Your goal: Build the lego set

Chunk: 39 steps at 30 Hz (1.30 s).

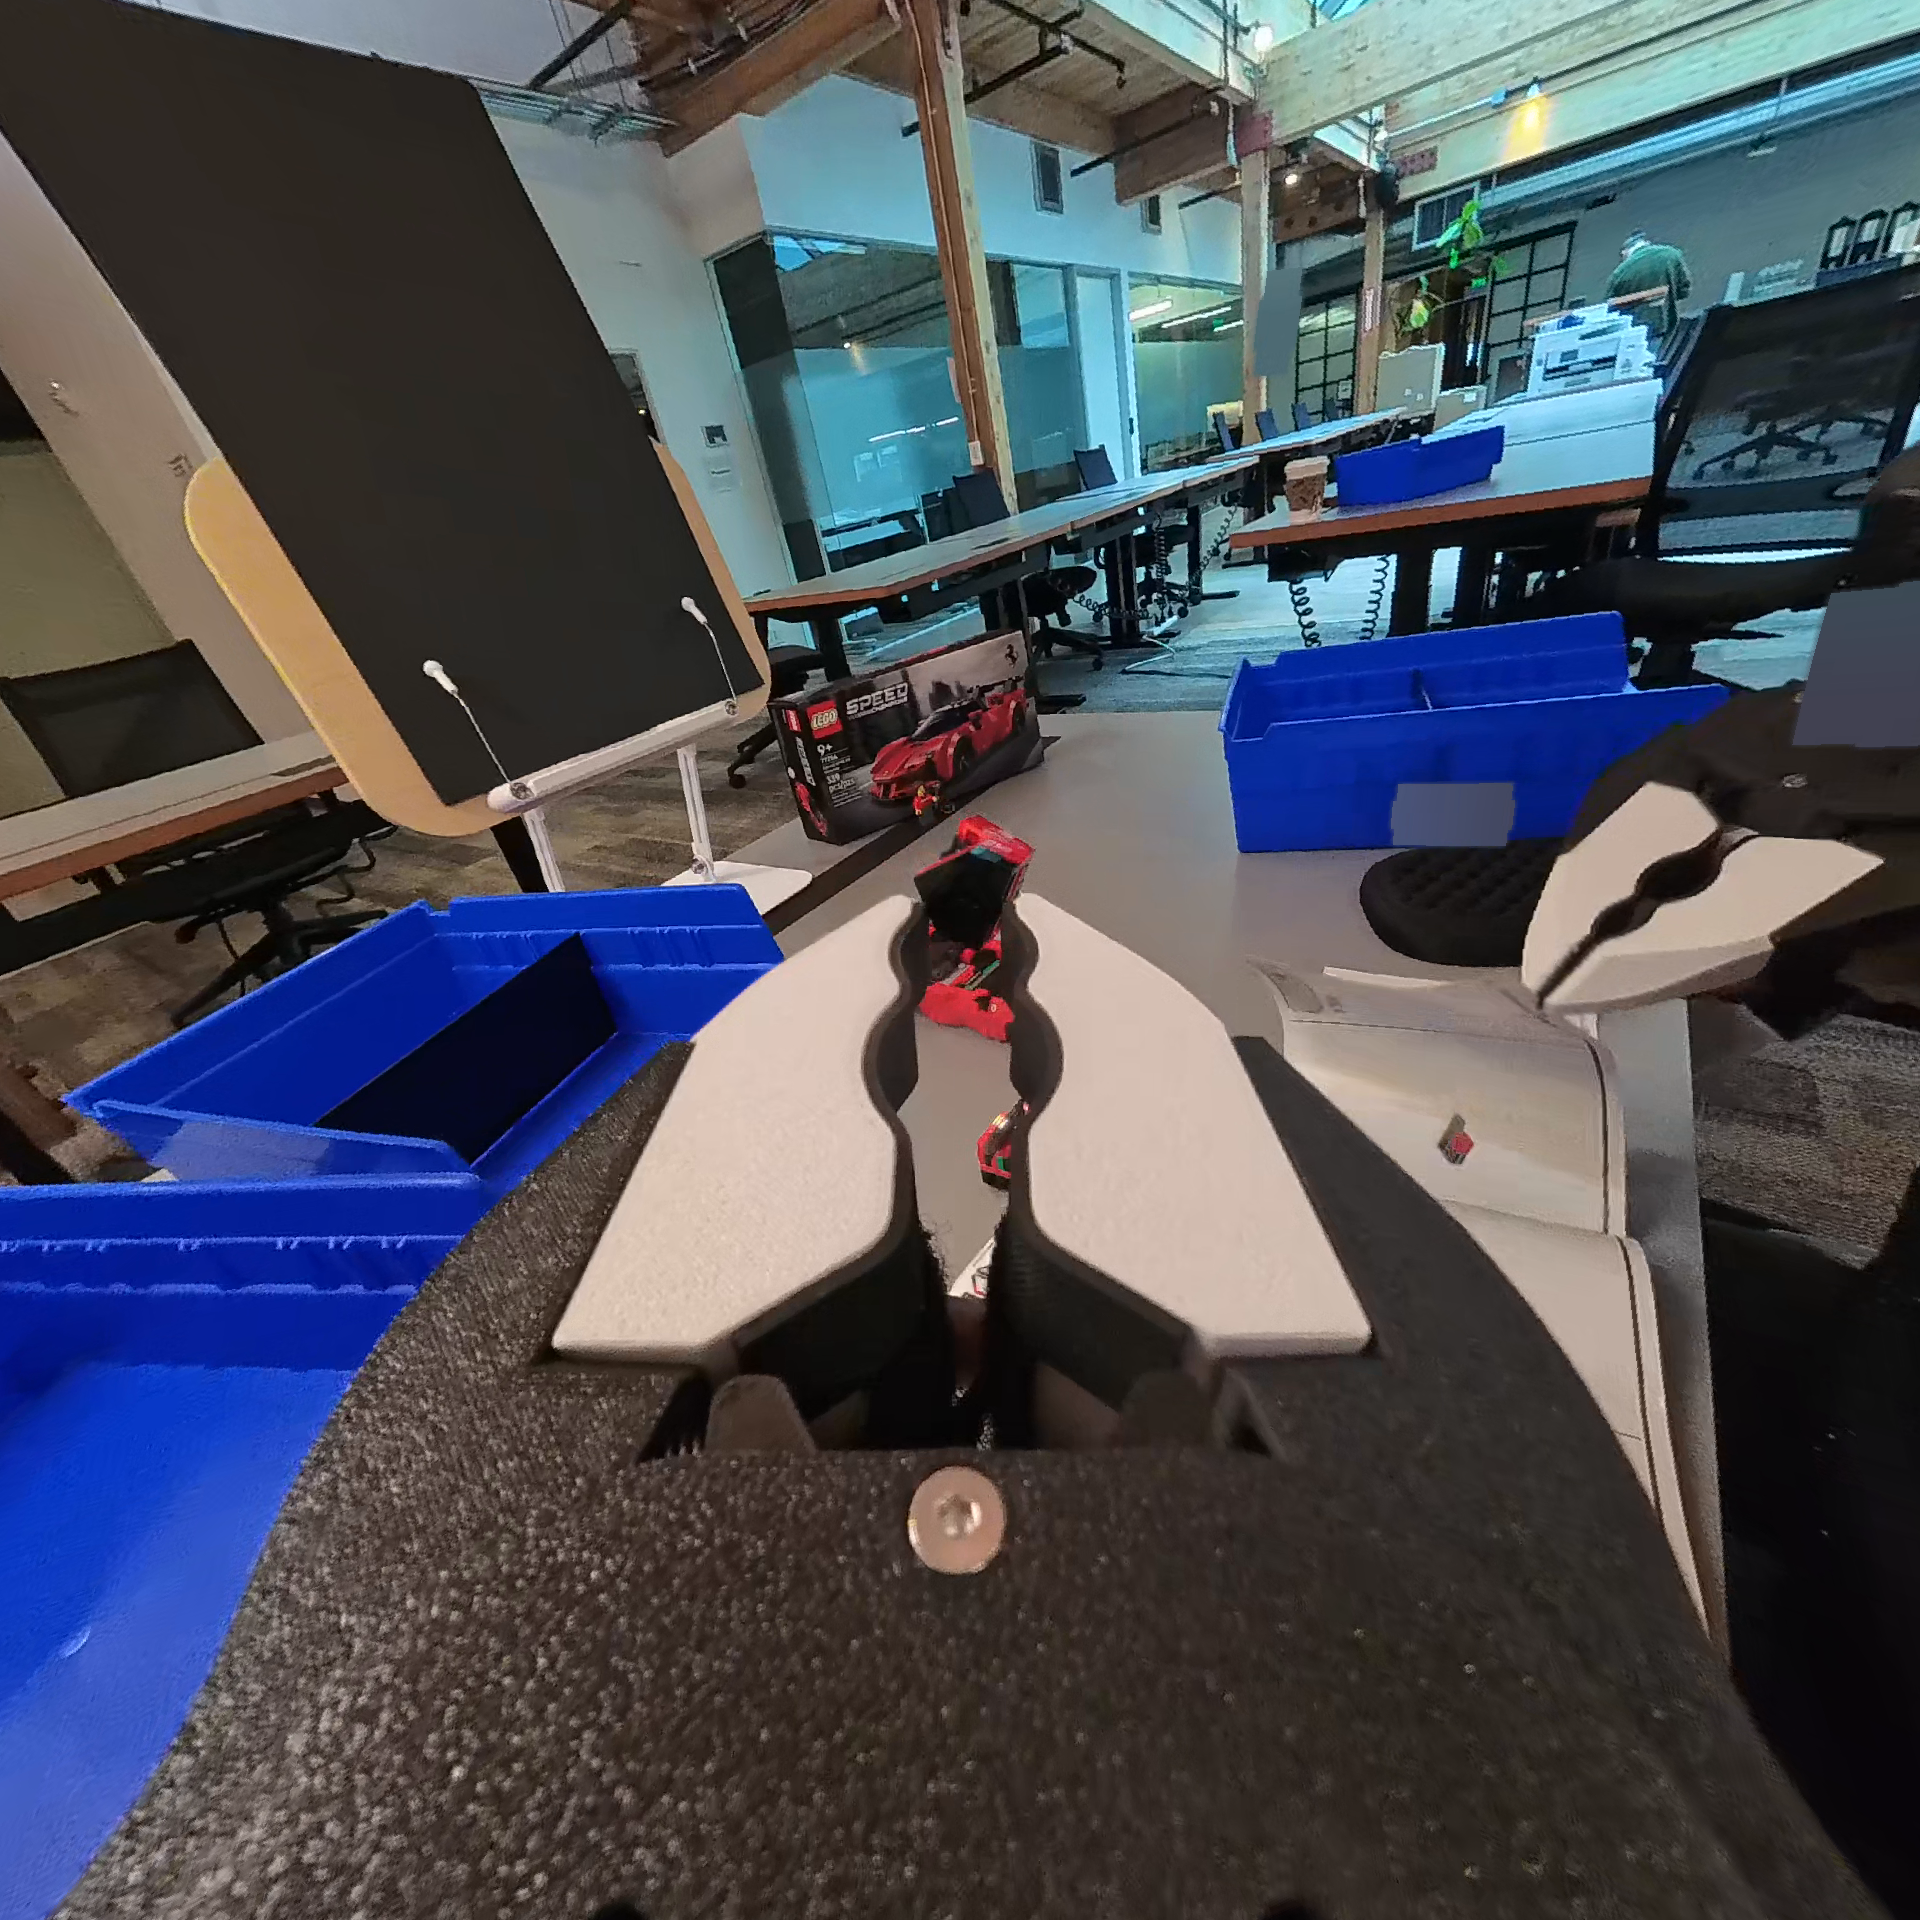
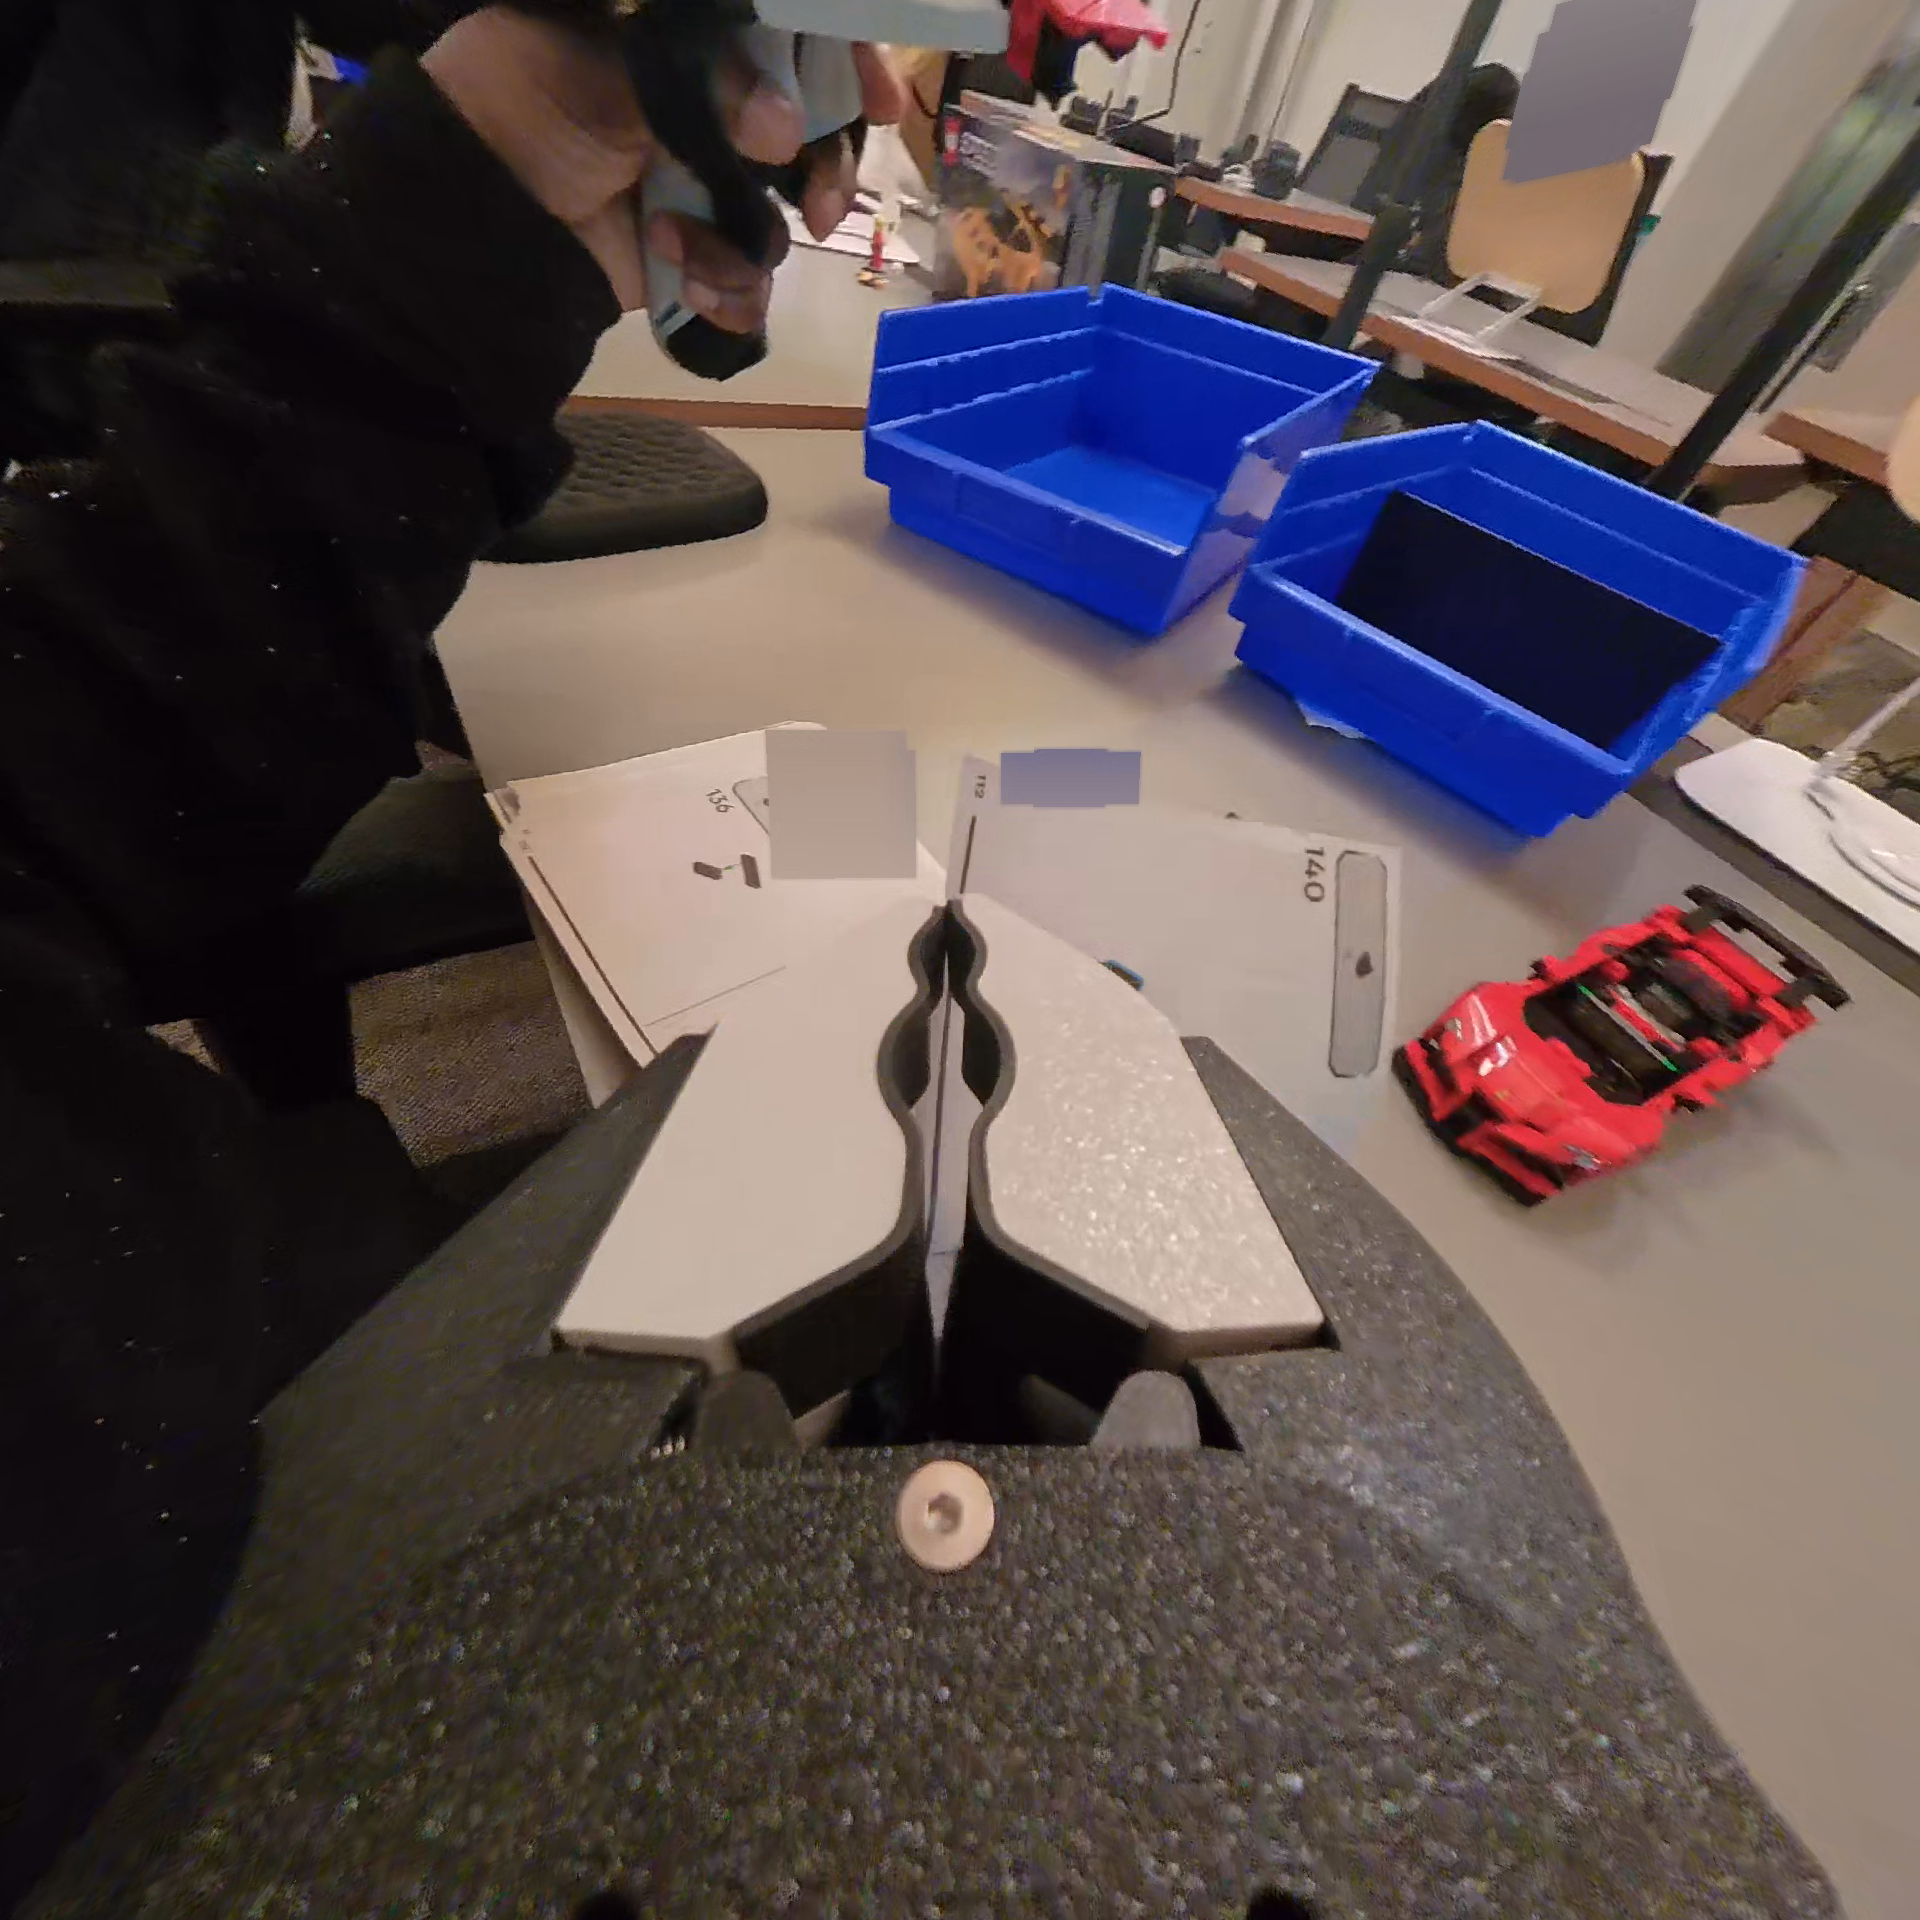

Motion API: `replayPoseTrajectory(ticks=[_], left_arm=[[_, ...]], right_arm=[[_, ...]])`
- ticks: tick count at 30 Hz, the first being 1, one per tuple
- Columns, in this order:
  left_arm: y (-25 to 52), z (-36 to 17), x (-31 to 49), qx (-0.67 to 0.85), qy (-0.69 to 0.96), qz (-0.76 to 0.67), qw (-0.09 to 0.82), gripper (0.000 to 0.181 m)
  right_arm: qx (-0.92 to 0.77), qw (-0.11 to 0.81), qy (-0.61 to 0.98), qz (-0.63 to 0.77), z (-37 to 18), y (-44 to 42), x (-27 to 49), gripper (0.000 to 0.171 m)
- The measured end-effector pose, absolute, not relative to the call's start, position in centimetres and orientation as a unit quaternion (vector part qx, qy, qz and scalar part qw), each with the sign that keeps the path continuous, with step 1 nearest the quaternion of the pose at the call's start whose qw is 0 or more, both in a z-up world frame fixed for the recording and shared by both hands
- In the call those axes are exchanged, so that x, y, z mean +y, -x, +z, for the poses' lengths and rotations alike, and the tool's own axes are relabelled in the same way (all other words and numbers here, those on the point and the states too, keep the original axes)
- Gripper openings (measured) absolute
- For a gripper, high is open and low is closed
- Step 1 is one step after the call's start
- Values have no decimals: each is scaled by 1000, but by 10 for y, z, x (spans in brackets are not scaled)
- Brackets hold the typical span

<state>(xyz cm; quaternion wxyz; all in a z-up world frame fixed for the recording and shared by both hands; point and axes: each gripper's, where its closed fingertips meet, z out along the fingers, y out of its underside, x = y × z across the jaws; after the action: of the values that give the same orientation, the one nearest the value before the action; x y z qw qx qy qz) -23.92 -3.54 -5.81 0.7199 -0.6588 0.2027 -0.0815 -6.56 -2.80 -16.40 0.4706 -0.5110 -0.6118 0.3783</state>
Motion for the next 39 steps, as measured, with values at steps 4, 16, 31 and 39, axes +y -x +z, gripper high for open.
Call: replayPoseTrajectory(ticks=[4,16,31,39], left_arm=[[237,-60,-32,205,662,-83,716,13],[227,-65,-23,215,668,-89,706,13],[111,-103,-13,259,633,-164,711,13],[76,-132,4,253,641,-203,696,13]], right_arm=[[-593,475,518,392,-164,58,-23,0],[-564,485,541,392,-174,44,-9,0],[-511,479,615,361,-210,8,18,0],[-531,428,655,325,-235,-17,27,3]])
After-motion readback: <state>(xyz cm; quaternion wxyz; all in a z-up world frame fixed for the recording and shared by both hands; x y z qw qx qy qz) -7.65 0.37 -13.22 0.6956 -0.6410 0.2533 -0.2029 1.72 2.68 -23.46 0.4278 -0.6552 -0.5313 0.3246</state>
